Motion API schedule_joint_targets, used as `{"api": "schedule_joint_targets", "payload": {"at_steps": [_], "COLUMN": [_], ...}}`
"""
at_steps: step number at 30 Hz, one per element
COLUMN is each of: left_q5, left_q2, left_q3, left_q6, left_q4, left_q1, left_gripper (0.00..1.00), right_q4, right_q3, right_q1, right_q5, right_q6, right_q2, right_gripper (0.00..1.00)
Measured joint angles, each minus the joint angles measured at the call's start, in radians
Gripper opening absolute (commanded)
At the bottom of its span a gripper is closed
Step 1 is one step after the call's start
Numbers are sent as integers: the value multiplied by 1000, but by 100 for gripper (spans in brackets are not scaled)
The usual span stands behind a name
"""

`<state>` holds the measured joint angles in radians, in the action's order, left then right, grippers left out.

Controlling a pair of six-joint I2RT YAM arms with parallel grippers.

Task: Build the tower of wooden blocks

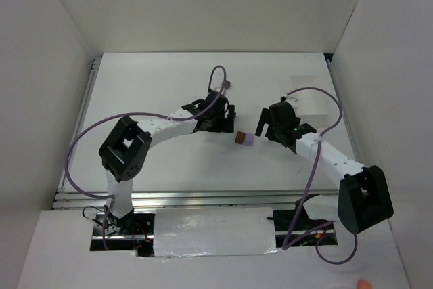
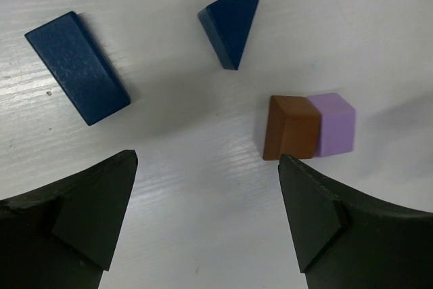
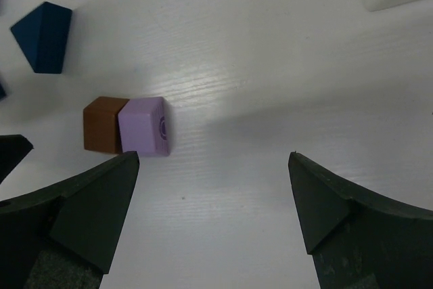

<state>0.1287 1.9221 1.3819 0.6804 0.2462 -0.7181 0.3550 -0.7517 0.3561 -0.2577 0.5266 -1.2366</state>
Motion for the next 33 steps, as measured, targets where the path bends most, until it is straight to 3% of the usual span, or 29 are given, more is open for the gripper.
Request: {"api": "schedule_joint_targets", "payload": {"at_steps": [7,16,33], "left_q5": [71,76,45], "left_q2": [24,101,103], "left_q3": [-5,14,4], "left_q6": [3,2,1], "left_q4": [24,7,-50], "left_q1": [-5,-4,-14], "left_gripper": [99,99,99], "right_q4": [-11,-175,-344], "right_q3": [4,58,72], "right_q1": [21,28,8], "right_q5": [-16,188,362], "right_q6": [-3,3,143], "right_q2": [-76,-80,-174], "right_gripper": [100,100,100]}}
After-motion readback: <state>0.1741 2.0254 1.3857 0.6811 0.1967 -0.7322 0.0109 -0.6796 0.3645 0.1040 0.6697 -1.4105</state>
